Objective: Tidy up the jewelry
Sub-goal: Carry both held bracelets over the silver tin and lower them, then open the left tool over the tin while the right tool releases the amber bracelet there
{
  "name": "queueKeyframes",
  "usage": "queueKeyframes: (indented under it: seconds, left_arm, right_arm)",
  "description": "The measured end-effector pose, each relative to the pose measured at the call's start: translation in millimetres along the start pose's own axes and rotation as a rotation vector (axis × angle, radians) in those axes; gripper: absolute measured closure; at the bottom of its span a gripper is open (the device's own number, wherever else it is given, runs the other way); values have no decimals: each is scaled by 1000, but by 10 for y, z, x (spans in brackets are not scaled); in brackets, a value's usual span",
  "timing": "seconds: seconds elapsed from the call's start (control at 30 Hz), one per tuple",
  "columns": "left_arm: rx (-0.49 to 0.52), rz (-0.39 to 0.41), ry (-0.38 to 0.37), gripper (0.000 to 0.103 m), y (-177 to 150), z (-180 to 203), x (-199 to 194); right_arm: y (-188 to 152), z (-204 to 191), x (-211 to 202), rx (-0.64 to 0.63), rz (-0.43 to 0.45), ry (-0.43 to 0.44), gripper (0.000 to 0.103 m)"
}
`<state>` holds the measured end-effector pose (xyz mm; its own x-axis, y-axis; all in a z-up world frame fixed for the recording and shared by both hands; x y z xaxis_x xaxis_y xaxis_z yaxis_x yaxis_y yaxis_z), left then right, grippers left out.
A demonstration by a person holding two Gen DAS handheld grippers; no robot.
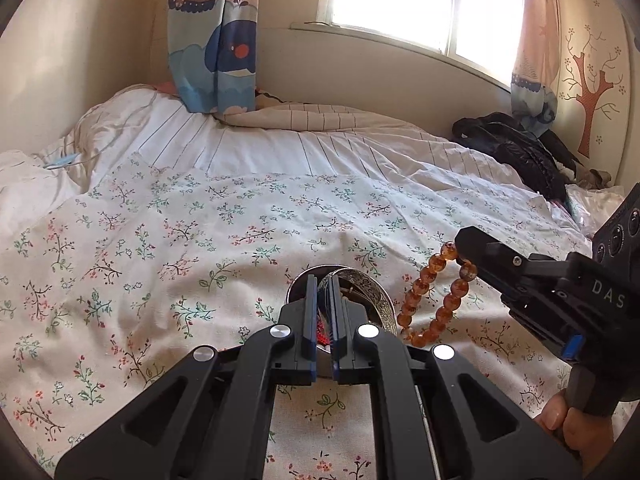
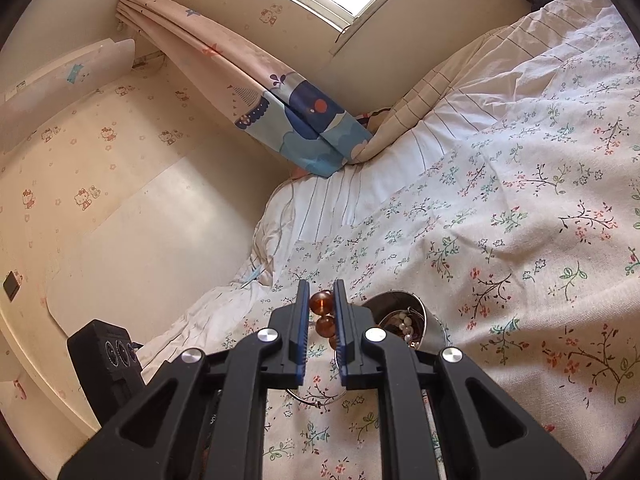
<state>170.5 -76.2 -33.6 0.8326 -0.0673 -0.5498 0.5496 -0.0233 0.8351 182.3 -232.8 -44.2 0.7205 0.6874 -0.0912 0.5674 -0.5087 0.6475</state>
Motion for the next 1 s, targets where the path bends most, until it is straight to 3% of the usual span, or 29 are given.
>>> queueKeyframes:
  seconds: [0.53, 0.77, 0.87, 1.0]
  left_arm:
    - [11, -34, -8, 98, 15, 89, 363]
    - [10, -114, -9, 95, -78, 68, 609]
    - [-51, -112, 2, 88, -27, -94, 604]
    - [-176, -82, 37, 68, 78, -394, 538]
  right_arm:
    - [132, 151, 232, 5, 3, 6, 90]
    - [161, 196, 329, 1, -1, 1, 90]
    - [158, 198, 367, -5, -6, -5, 90]
    - [118, 183, 452, -28, -30, -20, 90]
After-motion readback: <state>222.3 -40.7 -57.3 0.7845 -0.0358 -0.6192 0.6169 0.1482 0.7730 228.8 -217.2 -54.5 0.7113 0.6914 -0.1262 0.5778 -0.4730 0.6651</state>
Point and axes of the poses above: each gripper's, at about its wrist camera, not at the fingertips, and x roughly the way its jaws point, z to its right, y to its top, the point moved 7 cm from there along x, roughly the way its jaws point, and after that the axes turned 10 degrees about y, right-handed, at the moved point
